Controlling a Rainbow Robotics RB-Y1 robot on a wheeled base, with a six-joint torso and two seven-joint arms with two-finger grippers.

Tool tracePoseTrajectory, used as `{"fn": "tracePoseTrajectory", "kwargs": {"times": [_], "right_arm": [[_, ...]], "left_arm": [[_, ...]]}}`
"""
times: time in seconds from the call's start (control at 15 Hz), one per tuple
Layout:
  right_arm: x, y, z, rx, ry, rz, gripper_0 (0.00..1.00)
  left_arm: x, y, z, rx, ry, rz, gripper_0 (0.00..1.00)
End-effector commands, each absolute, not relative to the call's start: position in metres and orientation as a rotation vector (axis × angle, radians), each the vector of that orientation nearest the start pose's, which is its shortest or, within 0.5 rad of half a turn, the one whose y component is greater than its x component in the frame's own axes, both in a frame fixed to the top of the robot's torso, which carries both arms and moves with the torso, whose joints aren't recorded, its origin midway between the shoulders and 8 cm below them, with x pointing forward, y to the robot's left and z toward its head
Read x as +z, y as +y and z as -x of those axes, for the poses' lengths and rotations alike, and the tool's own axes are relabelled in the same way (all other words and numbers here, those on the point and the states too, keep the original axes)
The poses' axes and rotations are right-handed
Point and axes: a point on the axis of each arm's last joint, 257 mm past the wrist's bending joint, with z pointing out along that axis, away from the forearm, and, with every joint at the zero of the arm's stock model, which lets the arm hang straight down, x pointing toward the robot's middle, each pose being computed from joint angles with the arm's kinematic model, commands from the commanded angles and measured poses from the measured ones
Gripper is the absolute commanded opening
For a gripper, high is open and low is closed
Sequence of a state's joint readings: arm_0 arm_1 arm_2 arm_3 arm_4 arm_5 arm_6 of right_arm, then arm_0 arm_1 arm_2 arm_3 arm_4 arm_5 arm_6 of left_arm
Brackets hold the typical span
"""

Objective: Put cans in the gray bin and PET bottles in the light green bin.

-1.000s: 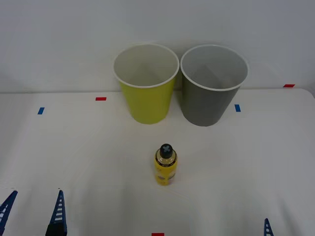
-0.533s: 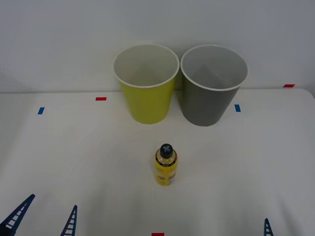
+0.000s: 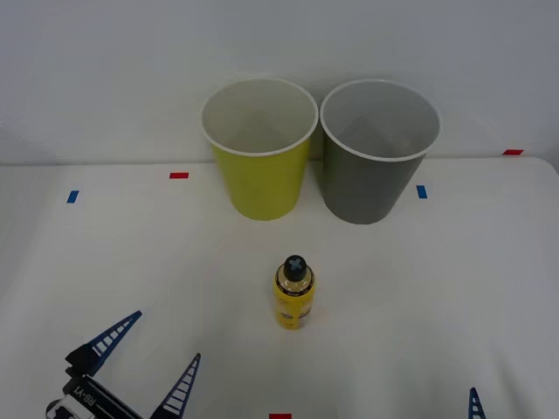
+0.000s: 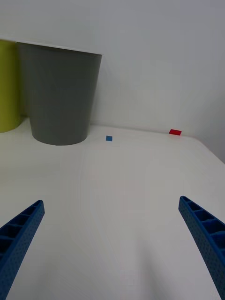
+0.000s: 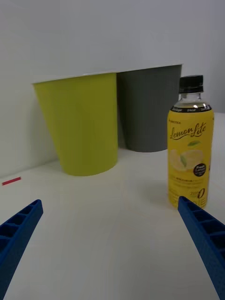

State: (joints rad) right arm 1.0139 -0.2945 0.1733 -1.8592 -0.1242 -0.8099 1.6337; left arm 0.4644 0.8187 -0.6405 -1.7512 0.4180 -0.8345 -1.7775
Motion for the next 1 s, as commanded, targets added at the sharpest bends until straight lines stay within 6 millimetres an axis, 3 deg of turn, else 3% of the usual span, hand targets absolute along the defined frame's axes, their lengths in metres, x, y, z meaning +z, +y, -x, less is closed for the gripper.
{"fn": "tracePoseTrajectory", "kwargs": {"times": [0.07, 0.4, 1.0], "right_arm": [[-0.257, -0.293, -0.209, -0.140, 1.483, 0.084, 1.00], [-0.257, -0.293, -0.209, -0.140, 1.483, 0.084, 1.00], [-0.257, -0.293, -0.209, -0.140, 1.483, 0.084, 1.00]], "left_arm": [[-0.254, 0.158, -0.295, -0.372, 1.325, -0.585, 1.00], [-0.258, 0.111, -0.307, -0.486, 1.331, -0.651, 1.00], [-0.253, 0.066, -0.327, -0.573, 1.346, -0.643, 1.00]]}}
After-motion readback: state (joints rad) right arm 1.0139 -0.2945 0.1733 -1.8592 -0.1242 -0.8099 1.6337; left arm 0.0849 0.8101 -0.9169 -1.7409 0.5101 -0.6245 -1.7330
